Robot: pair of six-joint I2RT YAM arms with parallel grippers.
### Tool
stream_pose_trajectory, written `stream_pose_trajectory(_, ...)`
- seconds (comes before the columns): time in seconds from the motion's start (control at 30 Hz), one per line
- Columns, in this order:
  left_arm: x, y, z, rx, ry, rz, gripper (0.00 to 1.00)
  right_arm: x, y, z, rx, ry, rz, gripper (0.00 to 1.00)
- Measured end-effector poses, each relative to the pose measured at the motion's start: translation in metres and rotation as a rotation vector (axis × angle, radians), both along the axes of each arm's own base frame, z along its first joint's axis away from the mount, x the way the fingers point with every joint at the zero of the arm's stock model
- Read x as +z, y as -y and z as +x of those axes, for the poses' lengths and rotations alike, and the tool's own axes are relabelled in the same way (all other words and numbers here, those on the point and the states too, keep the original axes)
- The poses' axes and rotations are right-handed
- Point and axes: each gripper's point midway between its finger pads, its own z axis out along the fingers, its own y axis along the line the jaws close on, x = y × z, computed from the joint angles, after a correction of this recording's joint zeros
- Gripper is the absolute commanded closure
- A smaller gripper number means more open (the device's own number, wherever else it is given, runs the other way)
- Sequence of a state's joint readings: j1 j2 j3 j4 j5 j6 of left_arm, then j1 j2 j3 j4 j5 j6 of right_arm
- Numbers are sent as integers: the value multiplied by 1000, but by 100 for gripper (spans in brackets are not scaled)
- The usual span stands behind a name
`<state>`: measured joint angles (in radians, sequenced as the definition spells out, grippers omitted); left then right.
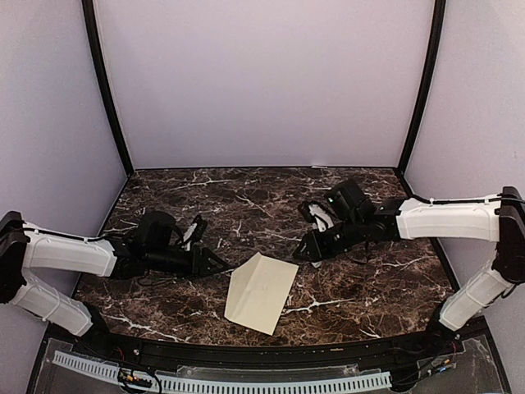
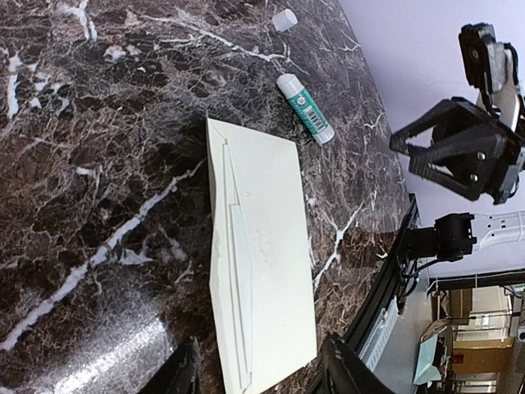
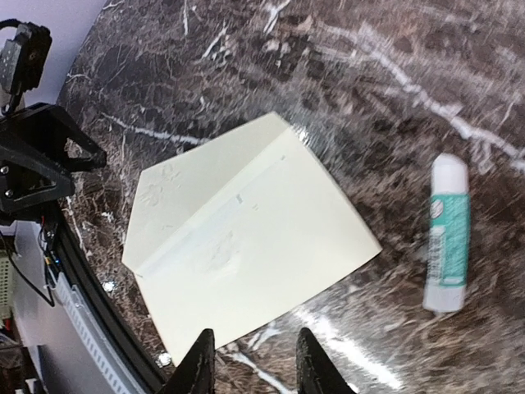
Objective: Place the letter into the envelope and seal it
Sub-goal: Seal the envelope flap on the envelope.
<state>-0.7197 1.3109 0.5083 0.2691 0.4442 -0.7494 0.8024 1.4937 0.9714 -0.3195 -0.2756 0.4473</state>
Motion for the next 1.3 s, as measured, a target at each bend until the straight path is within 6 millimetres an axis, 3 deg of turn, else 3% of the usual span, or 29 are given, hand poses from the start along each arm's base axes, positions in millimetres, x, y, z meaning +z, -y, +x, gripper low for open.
stream_pose_trajectory(0.17, -15, -4, 3, 22, -30, 26, 67, -24, -19, -44, 61, -111, 41, 75)
stream_pose_trajectory(0.3, -19, -8, 11, 50, -32, 29, 76, -37, -34, -57, 83, -164, 82, 77)
stream_pose_trajectory(0.57, -40, -13, 20, 81, -62, 58, 86, -66, -46, -60, 78, -226, 85, 77)
stream_pose_trajectory(0.9, -73, -3, 13, 15, -162, 72, 89, -80, -52, -58, 74, -245, 91, 77)
stream_pose_trajectory(1.3, -45, 40, 0, -170, -89, 1, 89, -94, -51, -58, 53, -272, 76, 78)
